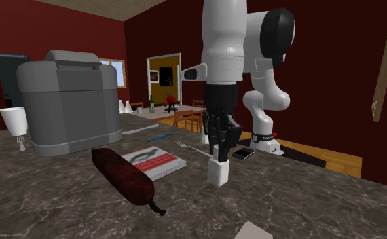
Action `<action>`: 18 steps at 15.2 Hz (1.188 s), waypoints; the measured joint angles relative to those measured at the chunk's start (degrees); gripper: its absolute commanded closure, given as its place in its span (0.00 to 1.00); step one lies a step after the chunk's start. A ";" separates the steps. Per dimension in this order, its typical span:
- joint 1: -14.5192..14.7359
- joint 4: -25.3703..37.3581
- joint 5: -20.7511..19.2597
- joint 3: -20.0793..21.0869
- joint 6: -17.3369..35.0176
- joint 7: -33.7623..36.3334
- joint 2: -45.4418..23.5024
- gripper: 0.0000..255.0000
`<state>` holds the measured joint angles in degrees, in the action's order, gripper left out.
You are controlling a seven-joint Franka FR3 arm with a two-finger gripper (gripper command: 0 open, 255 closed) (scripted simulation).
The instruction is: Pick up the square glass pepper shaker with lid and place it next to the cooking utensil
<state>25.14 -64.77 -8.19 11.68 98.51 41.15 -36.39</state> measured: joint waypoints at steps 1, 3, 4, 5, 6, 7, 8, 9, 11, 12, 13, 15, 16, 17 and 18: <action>-0.10 -1.03 0.01 0.00 0.83 0.04 0.19 1.00; -0.25 -2.59 -0.04 -0.04 2.49 0.09 0.09 1.00; -0.22 -3.22 -0.07 -0.04 3.17 0.22 0.02 1.00; -0.32 -4.13 -0.09 -0.05 4.07 0.24 0.03 1.00; -0.36 -4.94 -0.10 -0.06 4.86 0.30 0.05 1.00; -0.44 -5.36 -0.13 -0.09 5.40 0.27 -0.07 1.00; -0.48 -5.97 -0.17 -0.12 6.14 0.31 -0.20 1.00; -0.55 -6.95 -0.18 -0.12 7.01 0.37 -0.11 1.00; -0.59 -7.68 -0.29 -0.20 8.27 0.42 -0.64 1.00; -0.57 -8.30 -0.31 -0.19 8.81 0.55 -0.58 1.00; -0.58 -8.42 -0.32 -0.20 9.02 0.54 -0.67 1.00; -0.57 -8.37 -0.34 -0.21 9.12 0.55 -0.80 1.00; -0.56 -8.34 -0.35 -0.21 9.13 0.55 -0.83 1.00; -0.56 -8.34 -0.35 -0.21 9.14 0.55 -0.84 1.00; -0.56 -8.34 -0.35 -0.21 9.14 0.55 -0.85 1.00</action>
<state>24.59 -73.10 -8.54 11.46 107.66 41.70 -37.24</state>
